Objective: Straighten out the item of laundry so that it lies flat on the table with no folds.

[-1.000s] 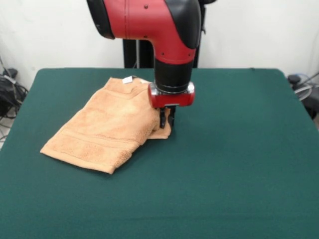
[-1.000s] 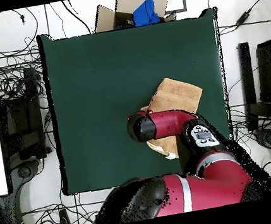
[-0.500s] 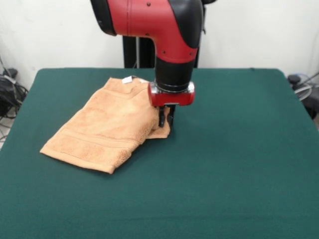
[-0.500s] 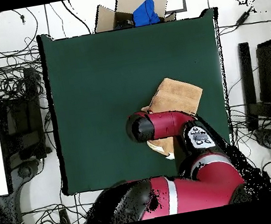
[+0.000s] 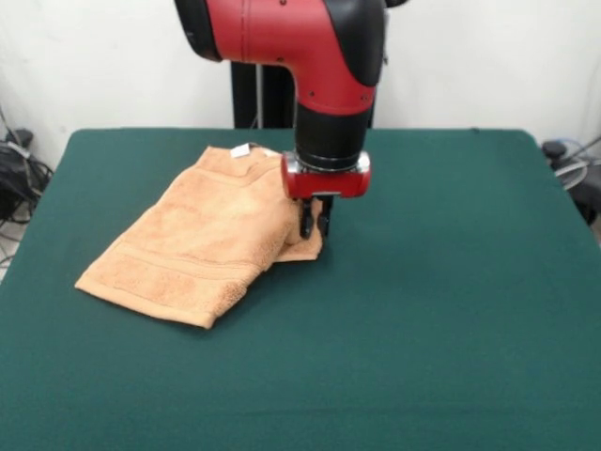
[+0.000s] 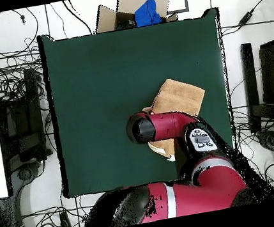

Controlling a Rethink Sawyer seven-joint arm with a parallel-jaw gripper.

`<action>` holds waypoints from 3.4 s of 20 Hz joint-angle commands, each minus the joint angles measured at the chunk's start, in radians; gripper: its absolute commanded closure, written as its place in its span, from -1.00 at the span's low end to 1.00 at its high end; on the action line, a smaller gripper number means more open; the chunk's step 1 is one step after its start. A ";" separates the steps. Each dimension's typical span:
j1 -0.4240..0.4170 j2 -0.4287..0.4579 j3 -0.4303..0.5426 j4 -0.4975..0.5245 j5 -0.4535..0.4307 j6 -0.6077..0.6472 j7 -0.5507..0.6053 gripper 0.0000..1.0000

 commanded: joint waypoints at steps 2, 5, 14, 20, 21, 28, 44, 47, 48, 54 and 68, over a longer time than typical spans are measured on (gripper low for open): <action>0.050 -0.160 -0.011 0.111 0.108 0.112 0.236 1.00; 0.061 -0.210 -0.007 0.141 0.137 0.148 0.235 1.00; 0.118 -0.281 -0.012 0.158 0.223 0.241 0.253 1.00; 0.152 -0.273 -0.021 0.156 0.264 0.237 0.269 1.00; 0.153 -0.270 -0.021 0.158 0.268 0.232 0.267 1.00; 0.139 -0.275 -0.030 0.151 0.271 0.244 0.215 1.00; 0.040 -0.690 -0.030 0.203 0.294 0.731 0.042 1.00; 0.014 -0.676 -0.007 0.216 0.295 0.684 0.026 1.00; 0.011 -0.671 -0.005 0.218 0.288 0.669 0.029 1.00; -0.037 -0.587 0.055 0.262 0.293 0.498 0.028 1.00; -0.017 -0.313 0.063 0.125 0.184 0.263 0.073 1.00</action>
